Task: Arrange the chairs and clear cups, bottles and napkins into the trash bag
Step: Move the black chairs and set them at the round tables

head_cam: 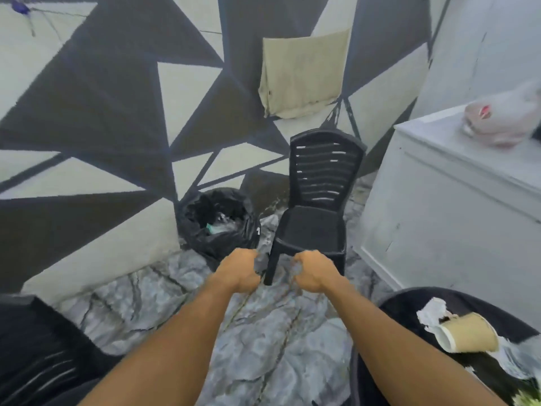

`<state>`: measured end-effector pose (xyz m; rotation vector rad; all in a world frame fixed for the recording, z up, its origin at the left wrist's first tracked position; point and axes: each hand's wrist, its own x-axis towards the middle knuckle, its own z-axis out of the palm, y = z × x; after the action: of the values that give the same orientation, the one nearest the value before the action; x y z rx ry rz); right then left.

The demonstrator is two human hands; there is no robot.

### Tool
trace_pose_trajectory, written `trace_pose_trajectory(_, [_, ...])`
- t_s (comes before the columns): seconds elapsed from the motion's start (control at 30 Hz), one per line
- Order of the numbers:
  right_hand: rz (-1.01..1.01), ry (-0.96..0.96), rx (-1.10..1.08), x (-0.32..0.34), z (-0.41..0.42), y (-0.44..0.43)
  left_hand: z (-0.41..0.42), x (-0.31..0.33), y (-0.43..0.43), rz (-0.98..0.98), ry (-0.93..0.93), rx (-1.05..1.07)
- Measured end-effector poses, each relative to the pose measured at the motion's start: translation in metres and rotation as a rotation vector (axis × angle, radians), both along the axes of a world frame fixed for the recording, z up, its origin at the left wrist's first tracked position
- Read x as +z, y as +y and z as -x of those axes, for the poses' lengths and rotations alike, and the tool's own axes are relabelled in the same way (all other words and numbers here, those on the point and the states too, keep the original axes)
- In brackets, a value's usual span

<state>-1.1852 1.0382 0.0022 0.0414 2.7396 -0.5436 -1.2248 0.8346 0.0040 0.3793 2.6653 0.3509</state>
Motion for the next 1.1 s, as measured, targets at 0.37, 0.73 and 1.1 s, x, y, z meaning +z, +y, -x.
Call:
trace_pose_trajectory(0.37, [0.074,0.134,-0.296,-0.015,0.281,0.080,0.315,0.001,0.069,-0.089,0.118,-0.193])
trace_pose_trajectory(0.73, [0.029,0.163,-0.487,-0.008,0.469,0.147,0.538,-0.005,0.165,-0.066,0.082,-0.397])
trace_pose_trajectory(1.1, [0.048,0.076,-0.695,-0.041,0.653,0.193,0.753,-0.053,0.296,-0.042,0.203,-0.514])
